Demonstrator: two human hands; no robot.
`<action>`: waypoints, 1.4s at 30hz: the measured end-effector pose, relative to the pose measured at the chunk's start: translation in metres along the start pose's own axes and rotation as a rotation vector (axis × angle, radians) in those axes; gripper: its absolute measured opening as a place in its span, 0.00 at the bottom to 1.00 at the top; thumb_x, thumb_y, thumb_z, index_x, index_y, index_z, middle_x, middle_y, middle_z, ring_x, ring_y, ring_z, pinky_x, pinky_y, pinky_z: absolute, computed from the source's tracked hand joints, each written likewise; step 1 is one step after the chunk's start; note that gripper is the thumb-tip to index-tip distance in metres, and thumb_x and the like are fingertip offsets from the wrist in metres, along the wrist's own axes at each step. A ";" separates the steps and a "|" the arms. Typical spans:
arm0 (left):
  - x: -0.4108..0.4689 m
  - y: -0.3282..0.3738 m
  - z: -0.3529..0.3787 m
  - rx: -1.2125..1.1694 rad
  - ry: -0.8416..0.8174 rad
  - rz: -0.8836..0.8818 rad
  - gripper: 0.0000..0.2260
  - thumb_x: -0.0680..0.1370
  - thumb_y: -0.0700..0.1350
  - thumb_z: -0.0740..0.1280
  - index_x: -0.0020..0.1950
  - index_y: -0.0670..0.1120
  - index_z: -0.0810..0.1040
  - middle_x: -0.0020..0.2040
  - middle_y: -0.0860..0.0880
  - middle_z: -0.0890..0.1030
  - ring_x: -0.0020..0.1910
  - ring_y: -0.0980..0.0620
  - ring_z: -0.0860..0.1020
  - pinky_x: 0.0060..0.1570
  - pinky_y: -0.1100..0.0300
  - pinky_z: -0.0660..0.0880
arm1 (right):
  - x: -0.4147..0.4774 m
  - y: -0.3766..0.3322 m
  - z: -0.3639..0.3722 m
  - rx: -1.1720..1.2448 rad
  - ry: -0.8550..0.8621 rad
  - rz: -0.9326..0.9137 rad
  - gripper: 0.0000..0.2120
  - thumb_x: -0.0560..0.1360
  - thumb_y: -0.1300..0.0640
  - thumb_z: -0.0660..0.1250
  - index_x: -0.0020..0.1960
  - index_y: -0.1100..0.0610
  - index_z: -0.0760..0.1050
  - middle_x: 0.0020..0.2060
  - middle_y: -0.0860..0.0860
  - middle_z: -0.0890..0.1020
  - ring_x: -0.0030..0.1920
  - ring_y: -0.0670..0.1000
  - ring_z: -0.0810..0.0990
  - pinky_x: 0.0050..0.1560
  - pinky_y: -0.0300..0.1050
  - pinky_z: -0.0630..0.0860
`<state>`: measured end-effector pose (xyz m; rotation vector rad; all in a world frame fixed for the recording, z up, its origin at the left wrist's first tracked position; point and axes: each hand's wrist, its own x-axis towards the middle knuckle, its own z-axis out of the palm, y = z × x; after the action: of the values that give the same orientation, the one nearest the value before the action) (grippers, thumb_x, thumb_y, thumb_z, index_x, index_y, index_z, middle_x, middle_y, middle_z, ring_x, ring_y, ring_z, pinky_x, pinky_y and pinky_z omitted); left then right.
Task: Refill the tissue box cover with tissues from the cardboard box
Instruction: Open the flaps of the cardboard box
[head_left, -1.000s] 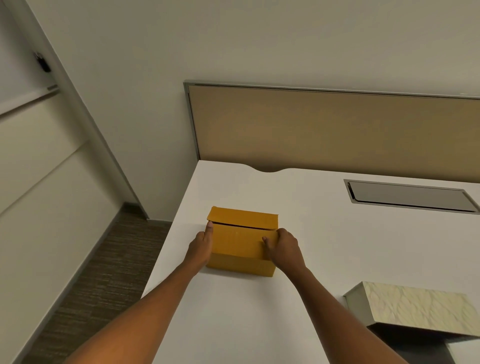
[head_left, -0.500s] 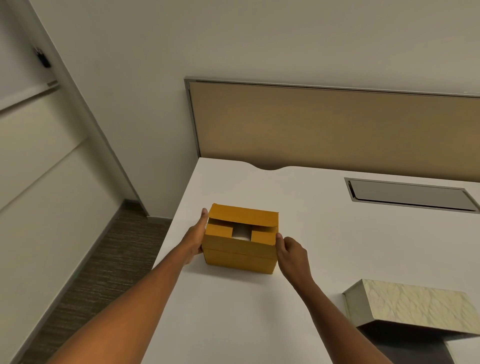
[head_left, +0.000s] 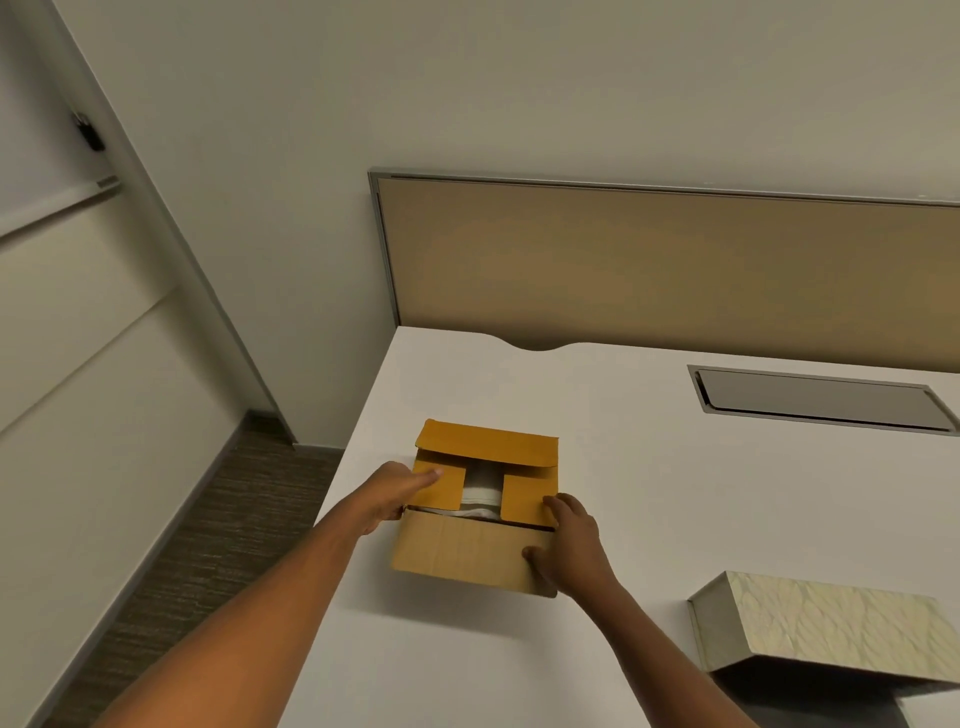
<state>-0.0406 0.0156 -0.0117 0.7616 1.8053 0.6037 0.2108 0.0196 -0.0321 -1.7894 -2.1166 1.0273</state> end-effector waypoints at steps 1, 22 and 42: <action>0.001 0.000 0.002 0.097 0.060 0.026 0.28 0.75 0.57 0.67 0.68 0.40 0.68 0.67 0.40 0.73 0.64 0.40 0.72 0.57 0.50 0.72 | 0.000 0.000 0.001 -0.011 -0.004 -0.004 0.35 0.70 0.54 0.72 0.72 0.57 0.60 0.73 0.53 0.63 0.69 0.57 0.64 0.68 0.53 0.67; 0.047 0.053 -0.014 0.933 0.018 0.483 0.45 0.65 0.59 0.76 0.76 0.51 0.58 0.77 0.48 0.59 0.75 0.44 0.58 0.70 0.44 0.63 | 0.002 0.007 0.009 -0.135 0.020 -0.028 0.38 0.72 0.50 0.70 0.75 0.55 0.55 0.73 0.49 0.61 0.65 0.53 0.71 0.64 0.49 0.72; 0.096 0.065 -0.002 0.476 0.660 0.667 0.17 0.73 0.44 0.73 0.57 0.41 0.71 0.60 0.39 0.71 0.51 0.45 0.76 0.44 0.61 0.74 | 0.007 0.002 0.022 -0.347 0.060 -0.055 0.35 0.76 0.56 0.63 0.74 0.38 0.47 0.71 0.53 0.61 0.63 0.58 0.70 0.67 0.53 0.66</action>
<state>-0.0537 0.1298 -0.0244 1.6740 2.3323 0.9452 0.1989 0.0175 -0.0515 -1.8634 -2.4079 0.6119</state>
